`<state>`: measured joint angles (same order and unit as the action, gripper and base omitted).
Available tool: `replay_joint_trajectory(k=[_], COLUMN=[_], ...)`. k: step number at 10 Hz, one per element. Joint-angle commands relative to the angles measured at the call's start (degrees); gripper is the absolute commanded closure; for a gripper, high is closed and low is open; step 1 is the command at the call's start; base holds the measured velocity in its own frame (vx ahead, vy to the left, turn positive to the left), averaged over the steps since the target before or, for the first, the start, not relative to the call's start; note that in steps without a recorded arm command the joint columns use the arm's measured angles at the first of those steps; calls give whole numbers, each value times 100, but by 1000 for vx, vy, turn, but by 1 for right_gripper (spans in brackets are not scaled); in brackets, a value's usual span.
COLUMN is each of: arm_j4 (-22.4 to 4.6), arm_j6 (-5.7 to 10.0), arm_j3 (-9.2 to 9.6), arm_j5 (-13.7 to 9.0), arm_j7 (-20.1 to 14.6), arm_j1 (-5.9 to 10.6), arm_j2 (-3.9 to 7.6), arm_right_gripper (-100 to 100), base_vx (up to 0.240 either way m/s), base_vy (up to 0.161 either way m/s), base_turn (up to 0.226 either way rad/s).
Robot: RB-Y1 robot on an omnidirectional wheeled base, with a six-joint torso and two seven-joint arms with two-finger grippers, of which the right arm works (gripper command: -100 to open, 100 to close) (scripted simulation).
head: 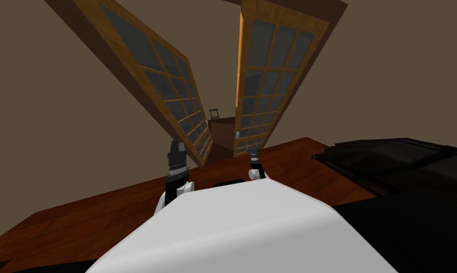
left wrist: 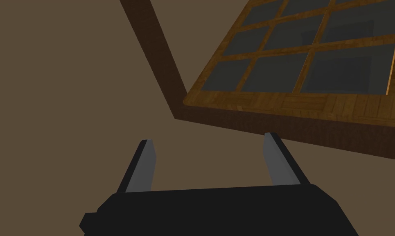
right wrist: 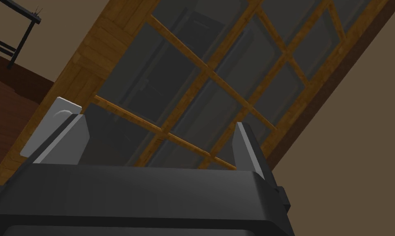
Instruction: Push the door open
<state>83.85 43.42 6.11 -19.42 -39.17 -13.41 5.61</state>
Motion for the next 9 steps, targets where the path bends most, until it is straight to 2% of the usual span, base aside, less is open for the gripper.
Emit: replay_joint_trajectory(k=[1,9], arm_j4=[-202,-1116], arm_j6=[42,223], arm_j3=[14,84], arm_j5=[-78,-446], arm_j7=[-151,-816], arm_j1=[61,323], arm_j2=[-12,-92], arm_right_gripper=[-100,-100], base_vx=[66,64], base_vy=[-81,-79], base_turn=[138,144])
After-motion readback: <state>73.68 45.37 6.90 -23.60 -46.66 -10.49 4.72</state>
